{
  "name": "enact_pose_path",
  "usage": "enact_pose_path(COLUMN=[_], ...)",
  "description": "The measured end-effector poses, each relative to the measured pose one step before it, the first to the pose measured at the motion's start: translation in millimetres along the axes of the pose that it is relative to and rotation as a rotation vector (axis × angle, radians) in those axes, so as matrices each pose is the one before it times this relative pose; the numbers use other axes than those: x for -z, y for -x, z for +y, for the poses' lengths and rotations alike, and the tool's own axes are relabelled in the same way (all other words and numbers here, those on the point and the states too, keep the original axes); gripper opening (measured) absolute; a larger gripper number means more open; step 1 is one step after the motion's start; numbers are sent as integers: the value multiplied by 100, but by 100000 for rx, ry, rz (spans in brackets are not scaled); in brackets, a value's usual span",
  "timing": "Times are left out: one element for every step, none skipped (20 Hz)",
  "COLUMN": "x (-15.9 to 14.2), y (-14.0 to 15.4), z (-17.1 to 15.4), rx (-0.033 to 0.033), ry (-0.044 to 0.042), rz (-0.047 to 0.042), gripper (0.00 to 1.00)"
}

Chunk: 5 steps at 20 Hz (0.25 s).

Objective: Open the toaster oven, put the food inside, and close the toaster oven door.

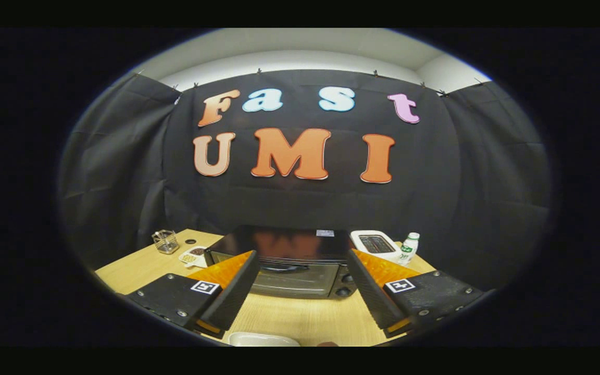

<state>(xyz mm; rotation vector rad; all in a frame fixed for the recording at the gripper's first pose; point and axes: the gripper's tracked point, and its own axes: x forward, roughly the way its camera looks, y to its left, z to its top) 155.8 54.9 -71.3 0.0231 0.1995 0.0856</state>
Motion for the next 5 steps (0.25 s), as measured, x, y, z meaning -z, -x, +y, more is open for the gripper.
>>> enact_pose_path(x=[79, -5, 81, 19, -107], y=[590, 569, 479, 470, 496], z=[-543, -561, -571, -621, -622], rx=[202, 182, 386, 488, 547], ry=[-618, -401, -246, -130, -249], rz=[-101, -219, -105, -214, -469], gripper=[100, 100, 100, 100, 100])
